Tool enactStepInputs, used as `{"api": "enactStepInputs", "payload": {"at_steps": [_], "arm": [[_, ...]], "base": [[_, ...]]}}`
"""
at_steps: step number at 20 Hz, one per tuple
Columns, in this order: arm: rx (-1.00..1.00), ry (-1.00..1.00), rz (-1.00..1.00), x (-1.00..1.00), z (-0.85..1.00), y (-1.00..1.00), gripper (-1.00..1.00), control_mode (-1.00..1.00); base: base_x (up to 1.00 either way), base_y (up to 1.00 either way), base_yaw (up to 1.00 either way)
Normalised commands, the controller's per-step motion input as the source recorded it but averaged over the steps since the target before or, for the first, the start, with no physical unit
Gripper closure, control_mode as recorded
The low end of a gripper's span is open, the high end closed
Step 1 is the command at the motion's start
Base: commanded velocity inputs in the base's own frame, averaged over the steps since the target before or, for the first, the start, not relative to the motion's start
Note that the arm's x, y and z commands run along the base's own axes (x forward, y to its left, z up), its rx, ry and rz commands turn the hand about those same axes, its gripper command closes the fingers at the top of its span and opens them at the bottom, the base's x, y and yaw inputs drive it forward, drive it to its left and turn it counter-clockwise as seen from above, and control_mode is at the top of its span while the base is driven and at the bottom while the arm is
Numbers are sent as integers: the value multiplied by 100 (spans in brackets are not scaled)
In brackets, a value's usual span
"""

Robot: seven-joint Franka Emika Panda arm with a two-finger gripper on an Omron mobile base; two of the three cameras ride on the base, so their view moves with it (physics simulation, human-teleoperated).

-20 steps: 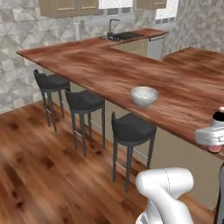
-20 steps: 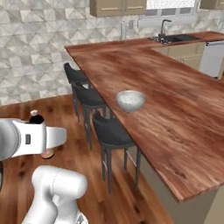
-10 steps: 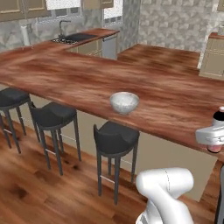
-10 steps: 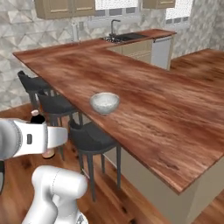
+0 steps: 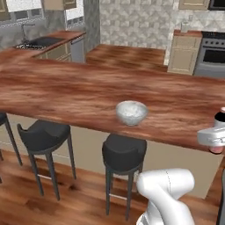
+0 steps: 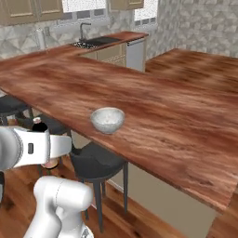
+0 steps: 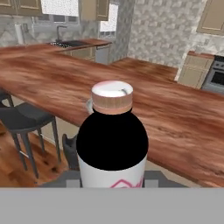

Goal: Open the fridge, grab two sodas, and place both sodas inside the bowl with ice on the dining counter.

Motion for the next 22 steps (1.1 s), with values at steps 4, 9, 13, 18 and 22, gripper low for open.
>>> {"api": "enactStepInputs", "payload": {"at_steps": [4,9,13,18,22], "arm": [[0,0,0,0,0,0,100,100],[0,0,0,0,0,0,100,100],[0,0,0,0,0,0,100,100],[0,0,0,0,0,0,100,100],[0,3,-7,20,0,0,100,-100]], "base": [[48,73,-40],[60,69,-40],[75,48,-35],[81,6,-29],[55,0,-21]]}}
